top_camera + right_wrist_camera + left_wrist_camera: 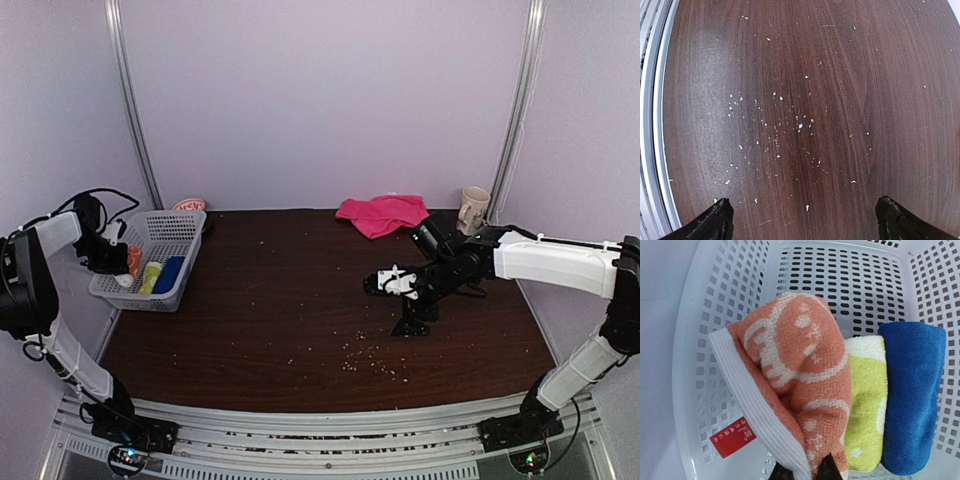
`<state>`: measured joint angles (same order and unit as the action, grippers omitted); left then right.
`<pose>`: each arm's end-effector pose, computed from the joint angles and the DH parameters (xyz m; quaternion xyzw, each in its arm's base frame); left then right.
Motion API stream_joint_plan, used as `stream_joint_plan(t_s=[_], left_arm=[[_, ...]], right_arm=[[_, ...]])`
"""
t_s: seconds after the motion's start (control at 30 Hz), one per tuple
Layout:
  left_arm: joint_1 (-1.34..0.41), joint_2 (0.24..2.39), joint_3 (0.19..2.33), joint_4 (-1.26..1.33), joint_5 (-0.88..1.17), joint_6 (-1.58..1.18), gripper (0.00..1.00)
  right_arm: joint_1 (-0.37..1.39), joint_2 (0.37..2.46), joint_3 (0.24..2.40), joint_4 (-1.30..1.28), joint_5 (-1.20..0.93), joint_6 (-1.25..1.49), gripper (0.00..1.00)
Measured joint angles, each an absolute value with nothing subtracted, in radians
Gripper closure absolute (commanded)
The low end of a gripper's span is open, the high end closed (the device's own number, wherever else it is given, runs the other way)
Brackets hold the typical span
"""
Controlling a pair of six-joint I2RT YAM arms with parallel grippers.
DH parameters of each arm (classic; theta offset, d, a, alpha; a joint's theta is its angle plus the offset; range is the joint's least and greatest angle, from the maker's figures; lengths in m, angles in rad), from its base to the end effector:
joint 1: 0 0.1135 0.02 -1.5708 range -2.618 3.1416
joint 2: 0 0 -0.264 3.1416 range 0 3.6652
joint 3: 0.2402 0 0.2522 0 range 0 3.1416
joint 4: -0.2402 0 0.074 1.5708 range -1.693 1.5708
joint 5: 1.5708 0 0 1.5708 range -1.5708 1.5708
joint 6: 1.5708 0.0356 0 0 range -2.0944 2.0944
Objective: Roll the towels
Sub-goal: Place the towel in the bin.
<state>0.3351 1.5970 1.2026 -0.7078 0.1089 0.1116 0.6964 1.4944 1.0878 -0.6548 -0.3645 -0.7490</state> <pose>0.3087 0.1034 0.2411 -0.0957 0.9666 -0.0003 0.2378 0.2227 0.2027 0.2413 -0.6637 0.6836 0.1688 0.2523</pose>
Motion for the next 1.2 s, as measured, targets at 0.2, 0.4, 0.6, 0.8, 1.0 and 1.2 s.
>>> stream_joint_plan(t_s=[0.2, 0.4, 0.6, 0.8, 1.0, 1.2], left_arm=[[0.349, 1.612, 1.186, -0.704, 0.117, 0.138, 1.00], [0.370, 1.669, 1.182, -0.690, 0.136, 0.160, 1.00], [0.385, 1.714, 1.180, -0.680, 0.184, 0.181, 1.00], [0.402, 1.747, 1.172, -0.659, 0.255, 0.199, 1.00], [0.410, 1.773, 1.172, -0.650, 0.280, 0.205, 0.97], [0.410, 1.781, 1.172, -0.653, 0.255, 0.193, 0.60]], right_arm=[[0.696, 1.494, 1.088, -0.663, -0.379, -0.752, 0.00], [0.696, 1.494, 1.088, -0.665, -0.389, -0.752, 0.00], [0.696, 1.494, 1.088, -0.671, -0.399, -0.752, 0.00], [0.696, 1.494, 1.088, -0.682, -0.412, -0.764, 0.00], [0.696, 1.494, 1.089, -0.685, -0.416, -0.775, 0.00], [0.701, 1.494, 1.089, -0.685, -0.419, -0.780, 0.00]])
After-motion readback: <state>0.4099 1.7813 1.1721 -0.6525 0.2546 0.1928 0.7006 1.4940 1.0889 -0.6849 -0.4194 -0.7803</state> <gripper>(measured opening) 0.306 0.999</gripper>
